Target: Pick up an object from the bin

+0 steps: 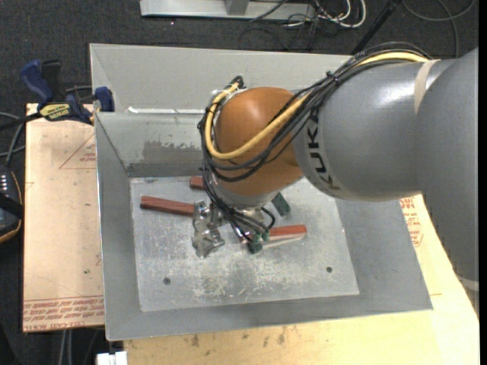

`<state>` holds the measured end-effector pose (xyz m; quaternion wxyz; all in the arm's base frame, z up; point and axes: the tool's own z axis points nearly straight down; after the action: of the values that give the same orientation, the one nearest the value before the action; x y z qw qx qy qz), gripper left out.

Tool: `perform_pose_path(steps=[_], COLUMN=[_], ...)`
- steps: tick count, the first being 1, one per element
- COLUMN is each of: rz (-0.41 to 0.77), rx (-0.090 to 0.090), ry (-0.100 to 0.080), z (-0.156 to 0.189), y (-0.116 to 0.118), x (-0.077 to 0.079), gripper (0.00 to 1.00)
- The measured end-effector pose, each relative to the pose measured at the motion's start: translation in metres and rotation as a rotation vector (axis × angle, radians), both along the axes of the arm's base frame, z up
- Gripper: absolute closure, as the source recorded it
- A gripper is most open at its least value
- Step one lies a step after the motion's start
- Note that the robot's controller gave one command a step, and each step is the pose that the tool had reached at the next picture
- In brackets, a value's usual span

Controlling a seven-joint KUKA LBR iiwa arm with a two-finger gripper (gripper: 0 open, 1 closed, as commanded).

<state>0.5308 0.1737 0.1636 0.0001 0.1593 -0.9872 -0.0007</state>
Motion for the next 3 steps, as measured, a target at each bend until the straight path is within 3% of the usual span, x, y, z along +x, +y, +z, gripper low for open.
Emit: perform_pose_path(steps=[1,3], rz=[-0.013,-0.036], rx=[0.001,0.000], ry=[-0.006,-0.002], z=[0.004,-0.026], y=[0.005,0.004], x=[-0.011,0.005], gripper=[1.00,1.00])
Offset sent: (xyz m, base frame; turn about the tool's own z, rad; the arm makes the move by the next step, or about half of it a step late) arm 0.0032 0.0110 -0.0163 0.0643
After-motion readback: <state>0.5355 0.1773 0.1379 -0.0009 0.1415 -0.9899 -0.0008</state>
